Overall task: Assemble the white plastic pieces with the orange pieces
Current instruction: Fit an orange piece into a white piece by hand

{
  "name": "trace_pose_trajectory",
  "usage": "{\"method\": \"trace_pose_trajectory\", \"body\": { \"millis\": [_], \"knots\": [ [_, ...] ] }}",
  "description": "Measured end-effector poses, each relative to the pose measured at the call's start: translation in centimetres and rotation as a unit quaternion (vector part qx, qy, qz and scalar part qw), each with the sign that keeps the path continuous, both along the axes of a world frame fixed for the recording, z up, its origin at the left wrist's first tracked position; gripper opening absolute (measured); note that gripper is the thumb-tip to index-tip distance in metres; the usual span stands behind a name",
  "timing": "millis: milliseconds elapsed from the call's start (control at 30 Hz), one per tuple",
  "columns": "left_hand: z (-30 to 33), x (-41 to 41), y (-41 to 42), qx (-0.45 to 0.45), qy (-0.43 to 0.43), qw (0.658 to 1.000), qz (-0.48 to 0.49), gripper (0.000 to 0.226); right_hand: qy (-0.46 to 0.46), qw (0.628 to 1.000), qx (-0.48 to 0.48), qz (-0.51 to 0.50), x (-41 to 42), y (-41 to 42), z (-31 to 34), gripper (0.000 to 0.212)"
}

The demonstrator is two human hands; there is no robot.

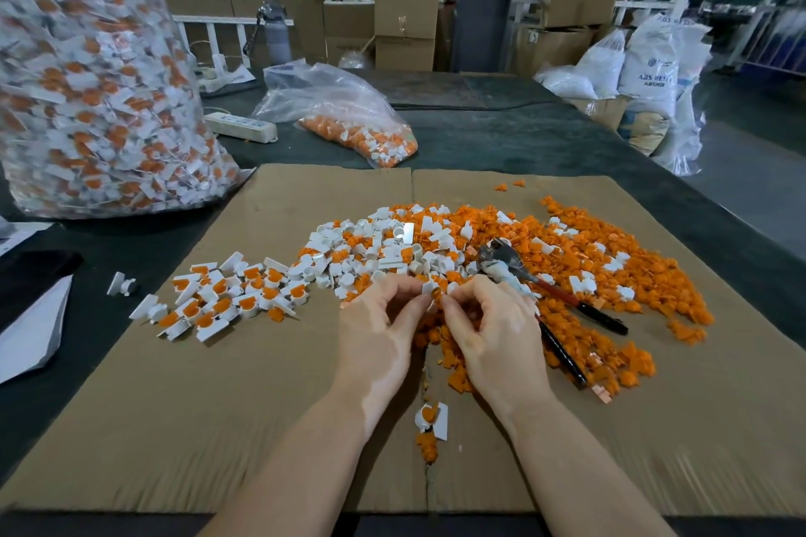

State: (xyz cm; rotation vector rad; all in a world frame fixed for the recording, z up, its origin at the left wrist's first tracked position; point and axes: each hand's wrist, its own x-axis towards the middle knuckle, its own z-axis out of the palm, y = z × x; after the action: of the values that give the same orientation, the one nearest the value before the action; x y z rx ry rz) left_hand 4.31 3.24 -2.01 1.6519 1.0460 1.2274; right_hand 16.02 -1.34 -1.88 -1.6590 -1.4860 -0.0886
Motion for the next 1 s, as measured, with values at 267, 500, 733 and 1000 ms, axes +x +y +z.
{"method": "trace_pose_trajectory", "body": {
  "millis": [267,500,733,1000],
  "knots": [
    [-0.35,0.11,-0.04,0.029,0.065,0.997,-0.020,0.010,0.049,0.998,0.016,0.039,-0.10,-0.16,-0.01,0.007],
    [0.03,-0.03,-0.09,-0.053,-0.021,0.997,-0.044,0.007,-0.006,0.998,0.050,0.026,-0.71,-0.01,0.05,0.014],
    [-0.13,-0.04,-0.03,-0.026,0.038,0.998,-0.051,0.003,0.027,0.999,0.026,0.039,-0.36,-0.13,-0.24,0.012],
    [0.00,-0.16,0.15,-0.084,-0.038,0.995,-0.033,0.009,0.085,0.994,0.012,0.060,-0.45,-0.01,-0.16,0.011]
  ]
}}
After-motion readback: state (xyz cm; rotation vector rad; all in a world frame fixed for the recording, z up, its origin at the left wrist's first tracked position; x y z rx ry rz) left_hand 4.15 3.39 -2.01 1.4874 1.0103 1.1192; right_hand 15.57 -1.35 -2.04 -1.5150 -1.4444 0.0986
